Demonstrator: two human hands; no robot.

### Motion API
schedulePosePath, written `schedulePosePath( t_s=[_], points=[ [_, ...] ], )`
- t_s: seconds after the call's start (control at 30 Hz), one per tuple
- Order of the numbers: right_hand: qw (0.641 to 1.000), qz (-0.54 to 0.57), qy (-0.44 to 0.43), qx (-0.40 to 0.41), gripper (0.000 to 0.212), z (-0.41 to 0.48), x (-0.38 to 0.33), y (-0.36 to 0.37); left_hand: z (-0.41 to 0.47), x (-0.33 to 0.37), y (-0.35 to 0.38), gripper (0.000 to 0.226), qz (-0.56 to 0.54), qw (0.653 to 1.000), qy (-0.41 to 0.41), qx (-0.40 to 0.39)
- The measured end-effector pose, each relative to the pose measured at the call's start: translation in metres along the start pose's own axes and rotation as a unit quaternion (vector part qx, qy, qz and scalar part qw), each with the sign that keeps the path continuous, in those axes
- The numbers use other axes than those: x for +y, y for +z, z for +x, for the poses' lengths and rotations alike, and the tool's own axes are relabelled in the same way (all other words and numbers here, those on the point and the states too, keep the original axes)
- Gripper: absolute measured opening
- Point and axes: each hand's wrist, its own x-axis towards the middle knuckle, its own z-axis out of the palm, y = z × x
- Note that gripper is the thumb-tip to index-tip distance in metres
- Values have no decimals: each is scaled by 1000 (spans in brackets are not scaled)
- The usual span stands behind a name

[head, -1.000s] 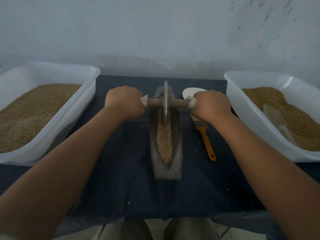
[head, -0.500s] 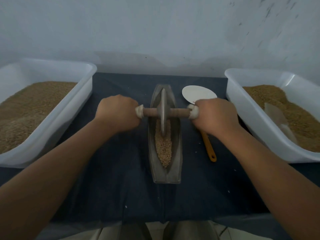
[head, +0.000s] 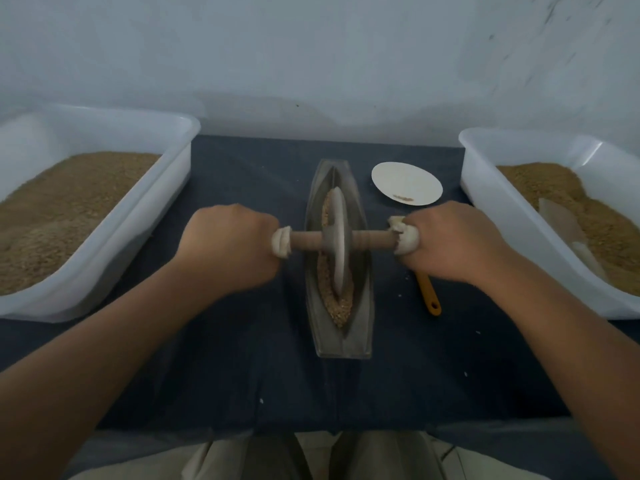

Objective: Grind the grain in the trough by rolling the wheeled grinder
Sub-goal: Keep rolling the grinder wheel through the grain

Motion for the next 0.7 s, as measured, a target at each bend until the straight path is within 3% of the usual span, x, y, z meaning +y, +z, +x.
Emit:
schedulePosePath(
  t_s=[0.13,0.23,0.33,0.5,0.7],
  points=[
    [997,34,54,40,35,47,0,11,65,1,10,28,-20,994,-76,-71],
    [993,-23,75,88,34,66,1,14,86,2,6,26,-28,993,-83,-81],
    [996,-11,82,15,30,50,0,10,64,4,-5,28,-6,996,-48,-72],
    [994,40,30,-101,23,-17,1,-1,4,9,-18,40,19,997,36,69],
    [996,-2,56,63,34,31,-5,7,62,-2,8,28,-16,994,-57,-88]
  ],
)
